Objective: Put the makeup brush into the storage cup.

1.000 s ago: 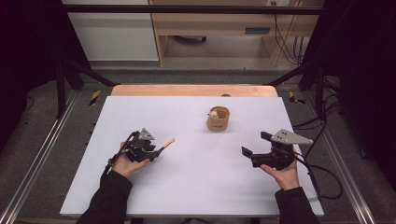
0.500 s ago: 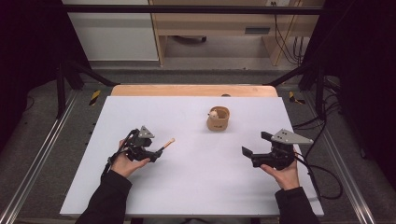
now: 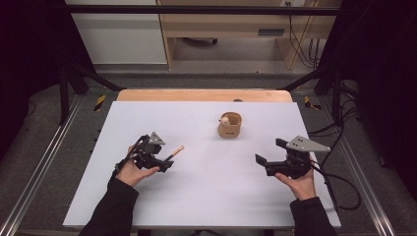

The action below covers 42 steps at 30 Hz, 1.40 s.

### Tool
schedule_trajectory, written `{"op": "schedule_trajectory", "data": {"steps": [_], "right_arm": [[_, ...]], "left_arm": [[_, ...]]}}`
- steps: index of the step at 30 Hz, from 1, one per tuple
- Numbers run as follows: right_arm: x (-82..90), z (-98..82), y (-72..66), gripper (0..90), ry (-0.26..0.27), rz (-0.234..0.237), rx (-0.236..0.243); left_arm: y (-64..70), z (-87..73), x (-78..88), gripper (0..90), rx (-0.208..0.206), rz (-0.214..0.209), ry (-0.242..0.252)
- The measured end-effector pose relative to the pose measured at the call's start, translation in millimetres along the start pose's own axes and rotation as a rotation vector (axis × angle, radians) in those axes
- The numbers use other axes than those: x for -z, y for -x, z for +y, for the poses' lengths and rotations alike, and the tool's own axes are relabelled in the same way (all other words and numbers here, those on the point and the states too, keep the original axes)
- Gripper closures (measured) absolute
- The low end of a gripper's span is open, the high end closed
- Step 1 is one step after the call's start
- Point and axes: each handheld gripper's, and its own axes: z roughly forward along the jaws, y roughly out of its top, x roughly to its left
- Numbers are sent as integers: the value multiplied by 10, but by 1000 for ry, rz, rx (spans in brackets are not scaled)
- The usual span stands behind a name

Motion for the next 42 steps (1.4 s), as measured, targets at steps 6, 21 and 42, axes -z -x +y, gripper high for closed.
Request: {"op": "schedule_trajectory", "data": {"steps": [6, 21, 42], "right_arm": [[-1, 1, 1, 41, -1, -1, 0], [-14, -3, -2, 38, -9, 5, -7], [-27, -5, -2, 42, -11, 12, -12]], "left_arm": [[-20, 66, -68, 283, -10, 8, -58], [-91, 189, -145, 286, -11, 1, -116], [-125, 186, -339, 586, -14, -33, -205]]}}
